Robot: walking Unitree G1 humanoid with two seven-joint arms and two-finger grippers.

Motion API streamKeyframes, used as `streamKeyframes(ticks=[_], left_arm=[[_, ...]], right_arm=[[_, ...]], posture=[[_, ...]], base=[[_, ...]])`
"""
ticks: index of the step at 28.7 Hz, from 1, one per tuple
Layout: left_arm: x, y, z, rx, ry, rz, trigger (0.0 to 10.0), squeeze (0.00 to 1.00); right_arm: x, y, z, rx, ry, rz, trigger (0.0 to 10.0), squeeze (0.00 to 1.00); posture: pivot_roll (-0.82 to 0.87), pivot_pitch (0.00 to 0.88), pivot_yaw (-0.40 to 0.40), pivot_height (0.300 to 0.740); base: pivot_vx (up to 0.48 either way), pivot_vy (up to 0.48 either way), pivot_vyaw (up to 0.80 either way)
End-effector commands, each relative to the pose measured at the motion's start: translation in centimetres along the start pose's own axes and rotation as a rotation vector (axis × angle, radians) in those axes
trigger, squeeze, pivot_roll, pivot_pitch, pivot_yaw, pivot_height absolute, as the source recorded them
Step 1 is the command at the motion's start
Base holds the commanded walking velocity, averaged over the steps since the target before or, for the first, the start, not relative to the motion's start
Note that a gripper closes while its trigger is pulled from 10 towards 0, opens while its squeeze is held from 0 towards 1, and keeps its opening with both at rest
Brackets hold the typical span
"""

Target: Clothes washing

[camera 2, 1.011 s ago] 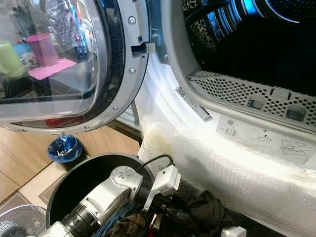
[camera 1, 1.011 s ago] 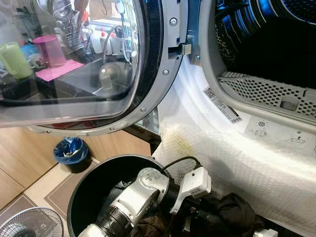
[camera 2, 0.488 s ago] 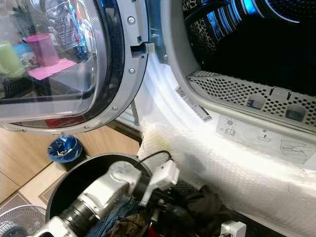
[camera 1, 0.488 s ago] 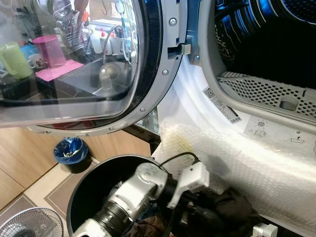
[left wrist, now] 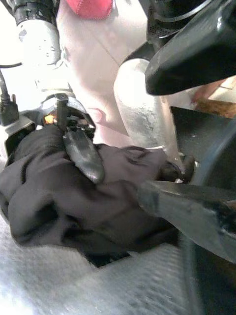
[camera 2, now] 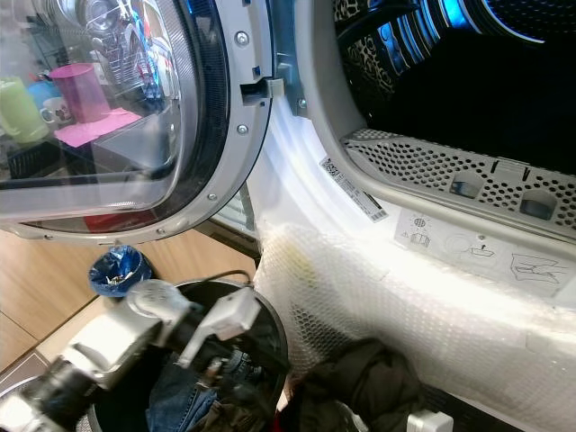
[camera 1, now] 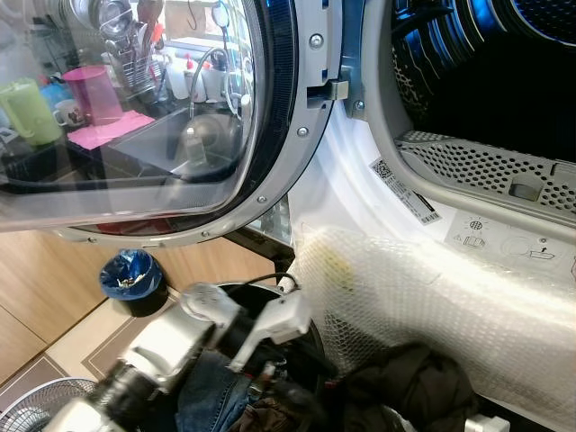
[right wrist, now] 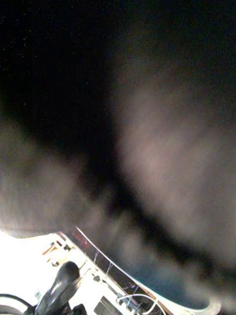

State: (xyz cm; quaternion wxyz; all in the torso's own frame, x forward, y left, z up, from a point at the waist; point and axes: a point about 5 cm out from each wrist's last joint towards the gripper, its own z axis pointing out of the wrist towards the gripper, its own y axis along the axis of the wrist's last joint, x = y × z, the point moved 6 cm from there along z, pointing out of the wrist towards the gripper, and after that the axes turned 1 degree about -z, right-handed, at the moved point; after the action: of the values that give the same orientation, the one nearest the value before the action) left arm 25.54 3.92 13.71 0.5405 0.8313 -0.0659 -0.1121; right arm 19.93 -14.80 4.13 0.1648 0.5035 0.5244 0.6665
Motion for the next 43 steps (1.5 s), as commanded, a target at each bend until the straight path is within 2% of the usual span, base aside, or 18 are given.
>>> streamKeyframes(ticks=[1, 7, 9, 10, 15, 16, 17, 18, 21, 27, 29, 31, 32, 33, 36, 41, 42, 43], left_arm=[[-0.7, -0.8, -0.7, 0.025, 0.009, -0.026, 10.0, 1.00], [0.9, -6.3, -2.6, 0.139, 0.293, -0.150, 10.0, 1.00], [1.7, -7.2, -3.0, 0.150, 0.378, -0.145, 10.0, 1.00], [2.7, -7.7, -3.4, 0.127, 0.475, -0.152, 10.0, 1.00], [3.7, -9.1, -4.9, 0.118, 0.654, -0.166, 10.0, 1.00], [4.2, -9.3, -5.3, 0.116, 0.705, -0.165, 10.0, 0.29], [4.9, -9.5, -5.8, 0.110, 0.762, -0.162, 10.0, 0.00], [5.4, -9.5, -6.0, 0.103, 0.792, -0.159, 10.0, 0.00], [5.9, -9.5, -5.7, 0.090, 0.799, -0.143, 10.0, 0.00], [6.4, -9.9, -5.3, 0.093, 0.818, -0.141, 10.0, 0.00], [6.4, -9.9, -5.2, 0.093, 0.819, -0.137, 10.0, 0.00], [6.4, -10.5, -4.9, 0.102, 0.812, -0.143, 10.0, 0.00], [6.4, -10.5, -4.9, 0.102, 0.812, -0.143, 10.0, 0.00], [6.4, -10.6, -4.7, 0.104, 0.808, -0.139, 10.0, 0.00], [6.4, -10.6, -4.5, 0.096, 0.804, -0.140, 10.0, 0.00], [6.7, -10.5, -4.2, 0.087, 0.807, -0.139, 10.0, 0.00], [6.7, -10.5, -4.2, 0.087, 0.807, -0.139, 10.0, 0.00], [6.7, -10.5, -4.0, 0.084, 0.803, -0.139, 10.0, 0.00]], right_arm=[[-0.3, -0.2, -0.4, 0.000, -0.008, -0.008, 0.0, 0.00], [-0.5, 0.2, -0.7, -0.005, -0.012, -0.024, 0.0, 0.00], [-0.5, 0.5, -0.7, -0.011, -0.013, -0.029, 0.0, 0.00], [-0.6, 0.7, -0.8, -0.015, -0.014, -0.039, 0.0, 0.00], [0.7, 1.7, -1.6, -0.024, 0.020, -0.082, 0.0, 0.00], [1.9, 1.9, -1.8, -0.014, 0.064, -0.105, 0.0, 0.00], [3.6, 2.3, -2.1, -0.004, 0.129, -0.134, 0.0, 0.00], [5.4, 3.3, -2.4, -0.010, 0.197, -0.177, 0.0, 0.00], [7.6, 6.8, -2.9, -0.092, 0.261, -0.259, 0.0, 0.00], [11.0, 15.3, -3.3, -0.363, 0.340, -0.418, 0.0, 0.00], [11.3, 15.9, -3.4, -0.386, 0.347, -0.430, 0.0, 0.00], [13.5, 21.4, -3.4, -0.572, 0.413, -0.535, 0.0, 0.00], [13.5, 21.4, -3.4, -0.572, 0.413, -0.535, 0.0, 0.00], [14.1, 23.4, -3.3, -0.639, 0.438, -0.566, 0.0, 0.00], [14.6, 25.2, -2.9, -0.683, 0.463, -0.593, 0.0, 0.00], [15.5, 31.8, -1.3, -0.802, 0.530, -0.647, 0.0, 0.00], [15.5, 31.8, -1.3, -0.802, 0.530, -0.647, 0.0, 0.00], [15.7, 34.1, -0.8, -0.835, 0.526, -0.659, 0.0, 0.00]], posture=[[0.05, 0.089, 0.139, 0.740], [0.05, 0.090, 0.146, 0.740], [0.06, 0.089, 0.143, 0.740], [0.06, 0.091, 0.141, 0.740], [0.07, 0.087, 0.131, 0.740], [0.07, 0.084, 0.127, 0.740], [0.07, 0.081, 0.127, 0.740], [0.07, 0.080, 0.129, 0.740], [0.06, 0.075, 0.129, 0.740], [0.04, 0.063, 0.131, 0.740], [0.04, 0.053, 0.129, 0.740], [0.03, 0.049, 0.130, 0.740], [0.03, 0.049, 0.130, 0.740], [0.03, 0.038, 0.131, 0.740], [0.02, 0.037, 0.132, 0.740], [0.03, 0.036, 0.128, 0.740], [0.03, 0.036, 0.128, 0.740], [0.02, 0.036, 0.124, 0.740]], base=[[0.000, 0.000, 0.00], [0.000, 0.000, 0.00], [0.000, 0.000, 0.00], [0.000, 0.000, 0.00], [0.000, 0.000, 0.00], [0.000, 0.000, 0.00], [0.000, 0.000, 0.00], [0.000, 0.000, 0.00], [0.000, 0.000, 0.00], [0.000, 0.000, 0.00], [0.000, 0.000, 0.00], [0.000, 0.000, 0.00], [0.000, 0.000, 0.00], [0.000, 0.000, 0.00], [0.000, 0.000, 0.00], [0.000, 0.000, 0.00], [0.000, 0.000, 0.00], [0.000, 0.000, 0.00]])
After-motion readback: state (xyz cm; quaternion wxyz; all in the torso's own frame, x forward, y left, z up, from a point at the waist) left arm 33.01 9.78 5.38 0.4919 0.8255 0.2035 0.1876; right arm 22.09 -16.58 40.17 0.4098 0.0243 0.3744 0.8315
